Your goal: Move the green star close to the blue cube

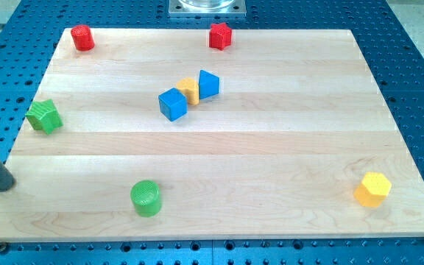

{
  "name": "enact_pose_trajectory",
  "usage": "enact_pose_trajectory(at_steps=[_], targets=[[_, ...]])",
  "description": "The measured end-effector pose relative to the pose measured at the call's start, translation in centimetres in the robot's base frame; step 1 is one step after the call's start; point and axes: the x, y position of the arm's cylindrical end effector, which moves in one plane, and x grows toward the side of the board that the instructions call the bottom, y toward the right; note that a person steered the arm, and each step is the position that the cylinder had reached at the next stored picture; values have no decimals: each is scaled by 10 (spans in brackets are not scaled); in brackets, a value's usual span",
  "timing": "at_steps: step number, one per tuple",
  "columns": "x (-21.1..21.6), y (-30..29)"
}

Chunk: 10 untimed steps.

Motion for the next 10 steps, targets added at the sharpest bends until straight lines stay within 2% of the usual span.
enact_pose_trajectory(at_steps=[3, 4, 5, 6, 7, 8, 10], targets=[[1, -2], [-30, -14], [-103, -1], [-178, 64], [-173, 95], [-160, 49], [-102, 50]])
